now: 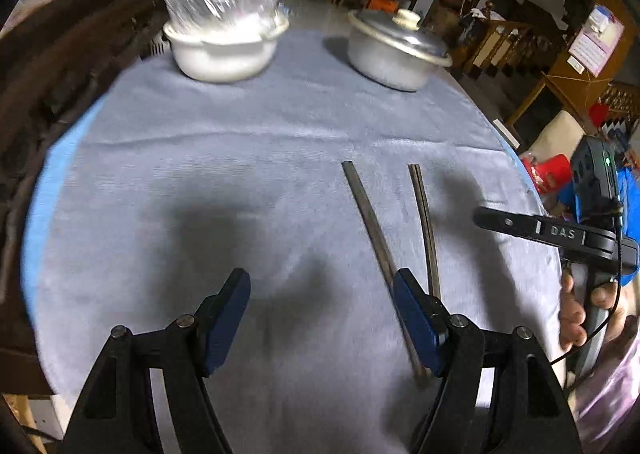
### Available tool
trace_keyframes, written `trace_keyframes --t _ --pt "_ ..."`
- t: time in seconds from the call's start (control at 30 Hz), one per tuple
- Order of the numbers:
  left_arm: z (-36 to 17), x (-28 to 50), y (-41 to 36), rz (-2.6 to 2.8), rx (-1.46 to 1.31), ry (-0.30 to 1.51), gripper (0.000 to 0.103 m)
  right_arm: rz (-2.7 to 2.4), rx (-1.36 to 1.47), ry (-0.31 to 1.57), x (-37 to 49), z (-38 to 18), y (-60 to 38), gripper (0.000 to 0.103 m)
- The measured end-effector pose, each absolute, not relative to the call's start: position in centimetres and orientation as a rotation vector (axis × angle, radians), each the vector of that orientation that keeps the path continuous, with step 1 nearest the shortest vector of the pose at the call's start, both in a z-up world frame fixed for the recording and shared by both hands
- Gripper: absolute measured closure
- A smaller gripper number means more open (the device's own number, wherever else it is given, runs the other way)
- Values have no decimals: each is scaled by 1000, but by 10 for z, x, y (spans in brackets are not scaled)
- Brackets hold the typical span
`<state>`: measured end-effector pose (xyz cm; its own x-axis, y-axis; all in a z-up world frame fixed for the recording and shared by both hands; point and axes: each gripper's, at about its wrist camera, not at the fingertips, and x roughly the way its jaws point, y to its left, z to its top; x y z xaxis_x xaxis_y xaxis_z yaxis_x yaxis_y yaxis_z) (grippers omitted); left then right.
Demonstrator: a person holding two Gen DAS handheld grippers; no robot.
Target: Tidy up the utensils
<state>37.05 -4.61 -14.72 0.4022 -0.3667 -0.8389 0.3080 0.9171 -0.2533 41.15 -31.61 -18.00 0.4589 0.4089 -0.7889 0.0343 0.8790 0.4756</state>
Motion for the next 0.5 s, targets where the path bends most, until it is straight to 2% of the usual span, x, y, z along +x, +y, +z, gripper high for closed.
trace_keyframes --t 0.13,0.23,0.4,0.5 --pt "-165 394 -68 -452 -76 1133 49 190 494 1096 448 -187 -314 79" --pt "-173 406 -77 -458 -73 1154 56 148 486 1103 464 -191 -310 80" --pt "-178 413 -82 -478 -77 1168 57 51 383 1143 481 -203 -300 80" --pt "-180 416 -85 -480 -70 1171 57 22 329 1162 481 -209 -296 86"
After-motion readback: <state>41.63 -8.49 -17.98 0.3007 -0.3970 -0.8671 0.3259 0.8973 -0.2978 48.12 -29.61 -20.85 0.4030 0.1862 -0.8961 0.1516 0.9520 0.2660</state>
